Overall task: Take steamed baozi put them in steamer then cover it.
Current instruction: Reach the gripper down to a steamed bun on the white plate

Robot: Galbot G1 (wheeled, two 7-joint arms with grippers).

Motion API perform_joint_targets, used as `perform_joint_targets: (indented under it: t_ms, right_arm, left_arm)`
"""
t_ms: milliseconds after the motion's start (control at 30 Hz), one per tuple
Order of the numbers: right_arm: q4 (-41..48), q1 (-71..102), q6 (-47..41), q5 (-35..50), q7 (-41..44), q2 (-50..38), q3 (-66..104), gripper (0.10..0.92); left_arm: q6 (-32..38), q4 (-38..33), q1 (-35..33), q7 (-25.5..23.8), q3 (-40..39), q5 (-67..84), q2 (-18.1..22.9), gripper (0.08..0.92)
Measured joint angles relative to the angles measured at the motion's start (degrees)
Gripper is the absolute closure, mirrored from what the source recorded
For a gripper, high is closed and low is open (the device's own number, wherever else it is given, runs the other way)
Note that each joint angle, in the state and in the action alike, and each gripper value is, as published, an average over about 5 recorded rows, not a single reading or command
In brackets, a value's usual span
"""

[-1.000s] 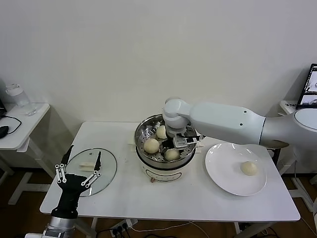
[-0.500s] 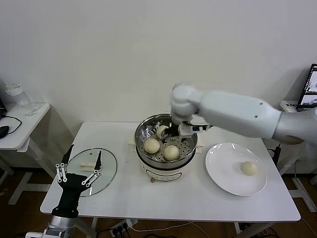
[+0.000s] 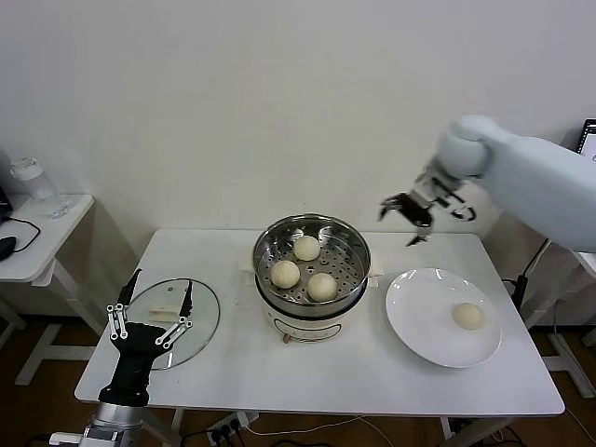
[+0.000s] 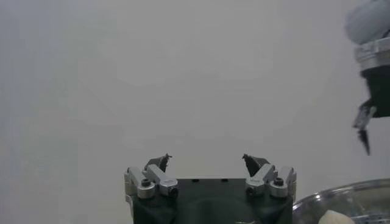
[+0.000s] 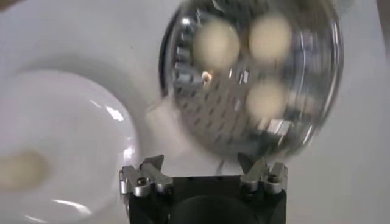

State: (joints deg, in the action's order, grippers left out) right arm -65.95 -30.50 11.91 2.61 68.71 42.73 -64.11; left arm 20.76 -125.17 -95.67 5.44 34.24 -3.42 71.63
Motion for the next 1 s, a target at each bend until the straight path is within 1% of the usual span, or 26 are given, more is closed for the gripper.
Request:
perform_joint_targets:
  t_ms: [167, 400, 700, 1000]
  right_arm:
    - [4.93, 3.68, -4.24, 2.75, -0.06, -3.01, 0.43, 0.203]
    - [10.57, 10.92, -7.50, 3.55, -0.72, -4.50, 2.70, 0.203]
    - [16.00, 18.10, -9.35, 2.80, -1.38, -3.75, 4.70, 0.203]
    - [19.55, 22.14, -9.80, 1.93, -2.42, -2.09, 6.21, 0.203]
  left_arm:
    - [-0.15, -0.07, -0.07, -0.02, -0.01, 0.00, 0.06, 0.177]
    - [-0.25, -0.12, -0.39, -0.03, 0.05, -0.08, 0.13, 0.177]
    - [-0.22, -0.09, -0.84, -0.04, 0.36, -0.16, 0.16, 0.177]
    - [-0.09, 0.11, -1.00, -0.06, 0.38, -0.22, 0.19, 0.177]
